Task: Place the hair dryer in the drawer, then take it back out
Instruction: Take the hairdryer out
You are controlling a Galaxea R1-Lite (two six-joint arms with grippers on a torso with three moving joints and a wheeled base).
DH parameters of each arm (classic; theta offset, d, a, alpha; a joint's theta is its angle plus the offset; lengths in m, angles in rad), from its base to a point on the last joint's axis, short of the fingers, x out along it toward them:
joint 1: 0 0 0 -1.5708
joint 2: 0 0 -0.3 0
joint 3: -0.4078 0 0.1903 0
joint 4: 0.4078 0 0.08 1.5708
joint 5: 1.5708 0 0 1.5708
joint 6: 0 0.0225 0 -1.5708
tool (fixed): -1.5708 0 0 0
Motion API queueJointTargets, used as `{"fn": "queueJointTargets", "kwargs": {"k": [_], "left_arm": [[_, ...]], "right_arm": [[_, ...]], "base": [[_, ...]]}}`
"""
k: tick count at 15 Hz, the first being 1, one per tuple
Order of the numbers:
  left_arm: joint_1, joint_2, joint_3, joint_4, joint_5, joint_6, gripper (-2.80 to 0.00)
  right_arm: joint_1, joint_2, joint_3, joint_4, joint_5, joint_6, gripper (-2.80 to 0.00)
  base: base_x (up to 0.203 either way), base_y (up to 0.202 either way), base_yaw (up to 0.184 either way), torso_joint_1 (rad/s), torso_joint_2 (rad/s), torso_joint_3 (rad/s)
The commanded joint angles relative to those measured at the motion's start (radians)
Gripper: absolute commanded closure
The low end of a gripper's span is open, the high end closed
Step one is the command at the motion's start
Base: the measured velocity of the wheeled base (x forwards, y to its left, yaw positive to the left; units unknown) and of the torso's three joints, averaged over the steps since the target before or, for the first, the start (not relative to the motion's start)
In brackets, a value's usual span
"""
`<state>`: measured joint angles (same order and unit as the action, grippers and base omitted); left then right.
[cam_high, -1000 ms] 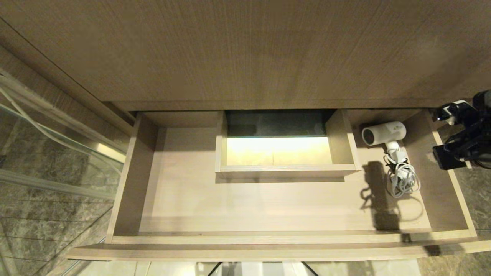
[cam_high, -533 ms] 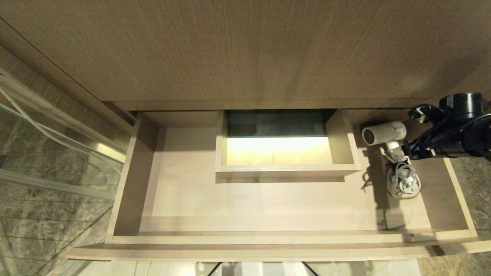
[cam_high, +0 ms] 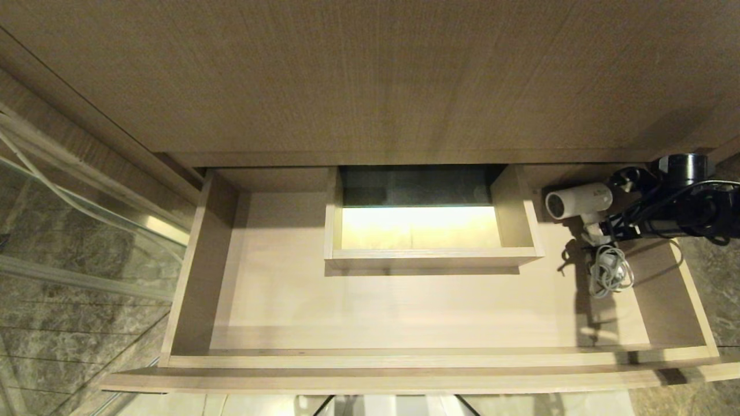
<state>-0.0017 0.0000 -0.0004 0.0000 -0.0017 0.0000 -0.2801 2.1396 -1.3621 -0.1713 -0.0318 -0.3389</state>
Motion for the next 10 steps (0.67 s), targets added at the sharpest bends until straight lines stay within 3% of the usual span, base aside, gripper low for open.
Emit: {"fn": "queueJointTargets", "kwargs": {"k": [1,10], "left_arm": [[0.0,0.0,0.002,0.0,0.0,0.0,0.0],[0.0,0.0,0.002,0.0,0.0,0.0,0.0]], "right_arm": [[-0.022,0.068,-0.037,-0.006,0.068,-0.001,-2.8],[-0.045,0.168,-0.112,-0.007,0.108,-0.002,-2.8]], "base": [[0.0,0.0,0.0,0.0,0.0,0.0],[0.0,0.0,0.0,0.0,0.0,0.0]]}}
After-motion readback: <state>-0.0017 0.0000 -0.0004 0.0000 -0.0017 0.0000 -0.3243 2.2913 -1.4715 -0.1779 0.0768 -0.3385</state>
